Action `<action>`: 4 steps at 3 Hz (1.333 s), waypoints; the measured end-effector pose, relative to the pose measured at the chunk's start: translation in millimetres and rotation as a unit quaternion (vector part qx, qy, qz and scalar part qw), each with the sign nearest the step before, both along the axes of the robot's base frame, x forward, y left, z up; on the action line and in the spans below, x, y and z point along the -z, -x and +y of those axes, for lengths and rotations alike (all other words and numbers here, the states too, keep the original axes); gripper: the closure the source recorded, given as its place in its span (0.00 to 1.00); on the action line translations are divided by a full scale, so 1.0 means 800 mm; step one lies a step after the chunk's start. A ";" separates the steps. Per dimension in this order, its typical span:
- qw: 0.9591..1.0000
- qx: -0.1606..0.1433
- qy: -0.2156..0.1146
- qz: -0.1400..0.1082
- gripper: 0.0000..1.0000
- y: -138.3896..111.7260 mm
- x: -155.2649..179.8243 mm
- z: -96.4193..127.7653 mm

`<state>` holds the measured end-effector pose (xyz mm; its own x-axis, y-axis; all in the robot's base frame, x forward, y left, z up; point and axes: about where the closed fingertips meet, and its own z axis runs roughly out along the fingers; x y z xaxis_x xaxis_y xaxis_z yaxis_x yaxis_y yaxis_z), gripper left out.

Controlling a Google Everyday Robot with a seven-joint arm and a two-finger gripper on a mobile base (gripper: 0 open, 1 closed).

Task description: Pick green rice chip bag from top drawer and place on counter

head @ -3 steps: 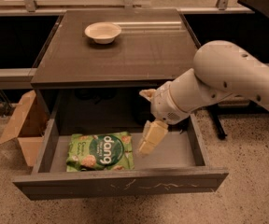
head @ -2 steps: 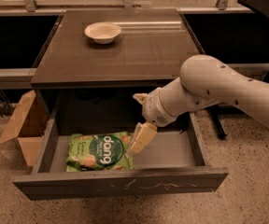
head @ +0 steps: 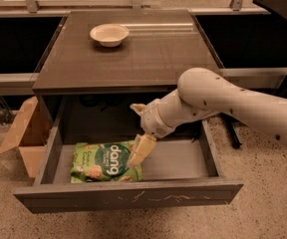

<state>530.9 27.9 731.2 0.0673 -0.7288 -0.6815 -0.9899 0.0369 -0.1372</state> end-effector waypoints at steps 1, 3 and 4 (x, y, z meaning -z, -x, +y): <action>1.000 -0.019 -0.003 -0.005 0.00 -0.006 0.014 0.021; 0.998 -0.053 -0.007 -0.018 0.00 0.001 0.044 0.069; 0.998 -0.063 -0.008 -0.018 0.00 0.005 0.061 0.085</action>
Offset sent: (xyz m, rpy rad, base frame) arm 0.0004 0.0565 -0.0340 0.0104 -0.0452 0.1021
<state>527.2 96.3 682.4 0.1828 -0.7017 -0.6886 -0.9812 -0.0856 -0.1732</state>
